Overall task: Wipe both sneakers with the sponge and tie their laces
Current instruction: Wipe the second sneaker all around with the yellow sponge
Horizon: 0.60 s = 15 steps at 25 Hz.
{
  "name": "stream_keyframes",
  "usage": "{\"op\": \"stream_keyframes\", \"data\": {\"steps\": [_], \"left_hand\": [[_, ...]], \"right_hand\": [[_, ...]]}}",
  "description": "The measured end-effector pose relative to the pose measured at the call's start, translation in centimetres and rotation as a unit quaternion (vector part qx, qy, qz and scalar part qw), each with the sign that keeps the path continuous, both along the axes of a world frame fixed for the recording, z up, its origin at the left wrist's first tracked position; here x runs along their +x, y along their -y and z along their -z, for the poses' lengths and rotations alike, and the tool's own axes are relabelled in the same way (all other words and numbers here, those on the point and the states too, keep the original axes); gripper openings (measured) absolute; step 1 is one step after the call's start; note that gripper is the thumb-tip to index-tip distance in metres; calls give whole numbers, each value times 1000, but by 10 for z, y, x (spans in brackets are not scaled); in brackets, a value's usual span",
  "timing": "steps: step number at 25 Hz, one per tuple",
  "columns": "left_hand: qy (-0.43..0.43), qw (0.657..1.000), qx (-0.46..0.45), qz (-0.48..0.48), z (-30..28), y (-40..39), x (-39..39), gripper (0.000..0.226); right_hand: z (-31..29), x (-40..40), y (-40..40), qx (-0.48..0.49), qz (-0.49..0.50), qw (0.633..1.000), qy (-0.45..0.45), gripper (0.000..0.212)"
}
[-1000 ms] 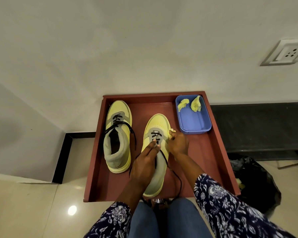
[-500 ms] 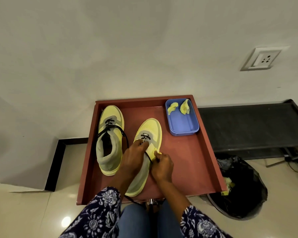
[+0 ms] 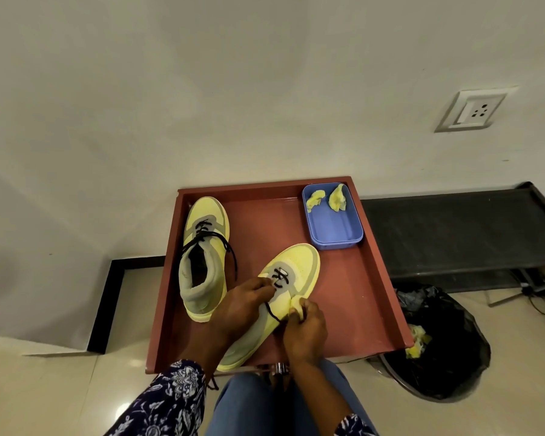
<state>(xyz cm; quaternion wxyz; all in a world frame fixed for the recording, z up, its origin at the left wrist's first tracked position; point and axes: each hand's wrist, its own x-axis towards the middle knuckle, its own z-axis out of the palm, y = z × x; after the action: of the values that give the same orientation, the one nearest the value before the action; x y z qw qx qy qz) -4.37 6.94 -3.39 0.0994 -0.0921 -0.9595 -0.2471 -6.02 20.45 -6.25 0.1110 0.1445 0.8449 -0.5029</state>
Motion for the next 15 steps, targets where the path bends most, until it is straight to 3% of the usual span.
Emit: {"op": "stream_keyframes", "data": {"steps": [9,15], "left_hand": [[-16,1000,-10,-18,11,-7,8,20],[-41,999,-25,-19,15,-7,8,22]], "right_hand": [[-3,-96,-14,79,-29,995,-58,31],[4,-73,-17,82,-51,992,-77,31]]}}
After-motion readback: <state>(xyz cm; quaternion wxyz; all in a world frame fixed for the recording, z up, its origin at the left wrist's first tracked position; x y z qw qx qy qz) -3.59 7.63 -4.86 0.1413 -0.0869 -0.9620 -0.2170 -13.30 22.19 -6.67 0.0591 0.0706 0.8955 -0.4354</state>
